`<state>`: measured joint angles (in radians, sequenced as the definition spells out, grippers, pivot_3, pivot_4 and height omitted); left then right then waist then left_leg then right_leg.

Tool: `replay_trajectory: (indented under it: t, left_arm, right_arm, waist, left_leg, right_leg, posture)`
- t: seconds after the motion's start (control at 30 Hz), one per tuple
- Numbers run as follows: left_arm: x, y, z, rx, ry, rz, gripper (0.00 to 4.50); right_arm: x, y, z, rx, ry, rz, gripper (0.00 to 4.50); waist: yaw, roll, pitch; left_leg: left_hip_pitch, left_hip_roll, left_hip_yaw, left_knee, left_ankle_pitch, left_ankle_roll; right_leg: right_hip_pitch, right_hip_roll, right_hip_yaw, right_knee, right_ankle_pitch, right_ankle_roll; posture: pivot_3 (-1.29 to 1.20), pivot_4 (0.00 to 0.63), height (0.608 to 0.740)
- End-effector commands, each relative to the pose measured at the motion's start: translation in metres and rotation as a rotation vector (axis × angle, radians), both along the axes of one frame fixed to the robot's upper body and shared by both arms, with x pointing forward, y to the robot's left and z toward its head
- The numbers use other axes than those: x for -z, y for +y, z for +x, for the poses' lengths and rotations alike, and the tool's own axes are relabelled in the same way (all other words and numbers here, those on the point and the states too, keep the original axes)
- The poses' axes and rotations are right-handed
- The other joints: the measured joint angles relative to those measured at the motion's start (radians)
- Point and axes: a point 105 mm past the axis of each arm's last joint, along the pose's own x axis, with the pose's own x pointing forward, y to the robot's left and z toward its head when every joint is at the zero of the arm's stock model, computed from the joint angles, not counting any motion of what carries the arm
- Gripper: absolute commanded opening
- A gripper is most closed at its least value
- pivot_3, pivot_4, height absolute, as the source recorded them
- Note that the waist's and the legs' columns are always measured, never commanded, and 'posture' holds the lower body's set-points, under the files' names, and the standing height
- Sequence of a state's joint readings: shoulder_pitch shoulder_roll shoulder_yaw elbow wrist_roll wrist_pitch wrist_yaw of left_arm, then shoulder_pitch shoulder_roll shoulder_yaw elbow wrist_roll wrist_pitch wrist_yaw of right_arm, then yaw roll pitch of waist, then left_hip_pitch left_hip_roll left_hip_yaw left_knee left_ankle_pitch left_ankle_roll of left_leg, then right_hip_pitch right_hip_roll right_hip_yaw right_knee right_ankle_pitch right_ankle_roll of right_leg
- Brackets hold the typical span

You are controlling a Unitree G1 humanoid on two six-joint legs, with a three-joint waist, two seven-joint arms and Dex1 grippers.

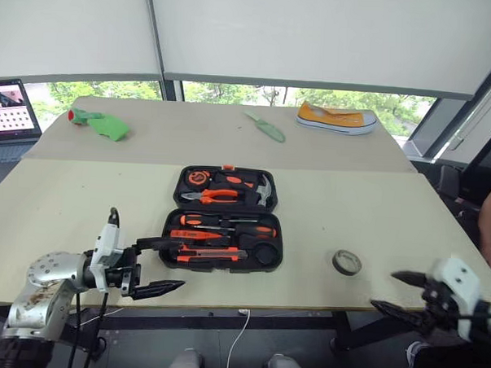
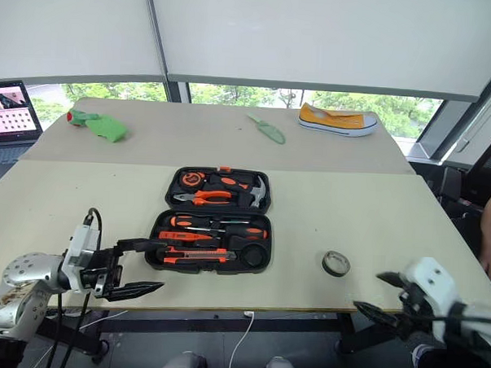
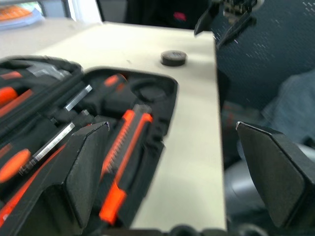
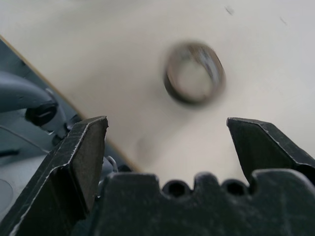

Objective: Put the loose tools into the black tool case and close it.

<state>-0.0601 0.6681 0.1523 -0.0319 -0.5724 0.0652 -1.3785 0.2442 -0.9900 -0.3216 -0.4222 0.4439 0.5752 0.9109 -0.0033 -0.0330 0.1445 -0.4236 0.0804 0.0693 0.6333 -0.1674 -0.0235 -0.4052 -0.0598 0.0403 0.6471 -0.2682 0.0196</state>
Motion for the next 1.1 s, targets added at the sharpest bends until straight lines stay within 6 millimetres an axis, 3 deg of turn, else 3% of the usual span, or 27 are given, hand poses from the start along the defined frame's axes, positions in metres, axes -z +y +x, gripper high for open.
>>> replay_trajectory:
  t: [0.03, 0.1, 0.2, 0.37, 0.57, 0.7, 0.87, 1.0, 1.1]
  left_arm:
    - [-0.007, -0.004, -0.002, 0.016, -0.046, 0.016, 4.44]
    - [-0.007, -0.007, -0.005, 0.038, -0.044, 0.031, 4.44]
    - [-0.009, -0.01, -0.004, 0.045, -0.06, 0.038, 4.5]
    - [-0.011, -0.011, -0.003, 0.039, -0.071, 0.041, 4.5]
    - [-0.011, -0.009, -0.003, 0.022, -0.076, 0.042, 4.5]
    - [-0.011, -0.009, -0.003, 0.006, -0.081, 0.031, 4.5]
    - [-0.011, -0.008, -0.004, -0.016, -0.082, 0.014, 4.5]
    - [-0.01, -0.008, -0.005, -0.023, -0.081, 0.014, 4.5]
    - [-0.009, -0.007, -0.006, -0.025, -0.079, 0.02, 4.5]
  right_arm:
    - [0.002, 0.012, 0.005, -0.013, 0.05, -0.018, 4.5]
    - [0.006, 0.017, 0.012, -0.023, 0.066, -0.036, 4.5]
    - [0.015, 0.018, 0.022, -0.029, 0.093, -0.081, 3.73]
    - [0.018, 0.02, 0.037, -0.038, 0.096, -0.113, 2.06]
    - [0.009, 0.024, 0.041, -0.094, 0.082, -0.134, 0.04]
    - [-0.012, 0.047, 0.037, -0.213, 0.082, -0.057, 0.04]
    - [-0.047, 0.123, 0.038, -0.406, 0.075, 0.191, 0.04]
    - [-0.043, 0.157, 0.044, -0.457, 0.095, 0.184, 0.04]
    - [-0.032, 0.163, 0.052, -0.422, 0.132, 0.132, 0.04]
  waist:
    - [0.004, 0.0, 0.0]
    - [0.004, -0.001, 0.0]
    - [0.004, -0.001, 0.001]
    - [0.004, -0.001, 0.001]
    - [0.004, -0.001, 0.001]
    - [0.003, -0.001, 0.001]
    - [-0.016, -0.002, 0.002]
    - [-0.008, -0.002, 0.002]
    - [-0.003, -0.002, 0.002]
  left_leg:
    - [-0.001, 0.0, 0.0, 0.0, 0.001, 0.001]
    - [-0.003, -0.001, 0.0, -0.002, 0.002, 0.005]
    - [-0.004, -0.001, 0.0, -0.002, 0.0, 0.006]
    - [-0.007, -0.001, 0.001, -0.002, 0.0, 0.007]
    - [-0.007, -0.001, 0.001, -0.002, 0.0, 0.007]
    - [-0.007, -0.001, 0.001, -0.001, 0.0, 0.007]
    - [-0.007, 0.002, 0.0, -0.001, 0.0, 0.007]
    - [-0.008, 0.002, 0.0, -0.001, 0.0, 0.007]
    - [-0.016, 0.002, 0.001, 0.0, 0.0, 0.007]
  right_leg:
    - [-0.001, 0.0, 0.0, -0.001, -0.001, 0.0]
    - [-0.001, 0.0, 0.0, -0.003, -0.001, 0.001]
    - [-0.002, 0.0, 0.001, -0.004, 0.002, 0.004]
    - [-0.005, 0.0, 0.001, -0.004, 0.003, 0.005]
    - [-0.005, 0.0, 0.0, -0.004, 0.003, 0.005]
    - [-0.005, 0.0, 0.001, -0.004, 0.003, 0.006]
    - [-0.007, 0.004, 0.002, -0.001, 0.003, 0.006]
    - [-0.01, 0.004, 0.001, 0.0, 0.005, 0.001]
    - [-0.017, 0.003, 0.001, 0.0, 0.007, -0.001]
  posture:
    - [0.0, 0.15, 0.74]
    - [0.0, 0.15, 0.74]
    - [0.0, 0.15, 0.74]
    - [0.0, 0.15, 0.74]
    - [0.0, 0.15, 0.74]
    - [0.0, 0.15, 0.74]
    - [0.0, 0.15, 0.74]
    - [0.0, 0.15, 0.74]
    - [0.0, 0.15, 0.74]
